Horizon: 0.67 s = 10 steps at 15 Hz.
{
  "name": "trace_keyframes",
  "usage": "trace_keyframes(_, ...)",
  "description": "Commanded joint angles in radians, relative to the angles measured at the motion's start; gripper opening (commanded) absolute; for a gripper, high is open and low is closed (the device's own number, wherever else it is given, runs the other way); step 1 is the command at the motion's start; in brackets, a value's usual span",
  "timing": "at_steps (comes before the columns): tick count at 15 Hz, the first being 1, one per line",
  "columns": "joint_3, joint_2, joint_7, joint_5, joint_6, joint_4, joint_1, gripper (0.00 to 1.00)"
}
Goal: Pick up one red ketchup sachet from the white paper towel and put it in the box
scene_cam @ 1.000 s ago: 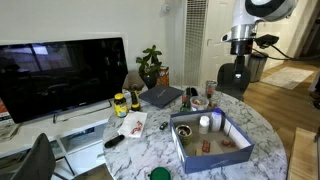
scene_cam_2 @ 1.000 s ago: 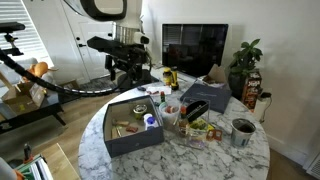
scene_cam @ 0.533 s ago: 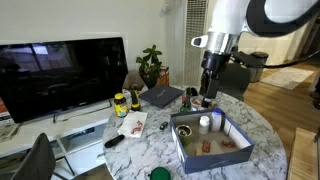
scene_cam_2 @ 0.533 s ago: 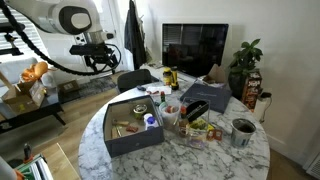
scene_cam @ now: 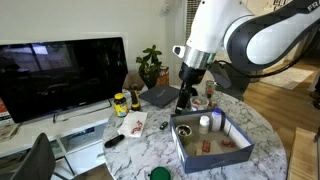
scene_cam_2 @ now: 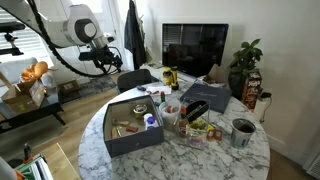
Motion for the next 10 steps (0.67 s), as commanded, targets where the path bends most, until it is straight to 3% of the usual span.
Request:
trace_keyframes(1, -0.014, -0.001, -0.001, 0.002, -0.003, 0.002, 0.014, 1.0)
trace_keyframes(3, -0.031, 0.02, 0.178, -0.048, 0.012, 0.015, -0.006, 1.0)
trace_keyframes(6, -0.087, 0.176, 0.255, -0.043, -0.01, 0.171, -0.037, 1.0)
trace_keyframes(10, -0.136, 0.378, 0.201, 0.052, -0.052, 0.412, -0.041, 1.0)
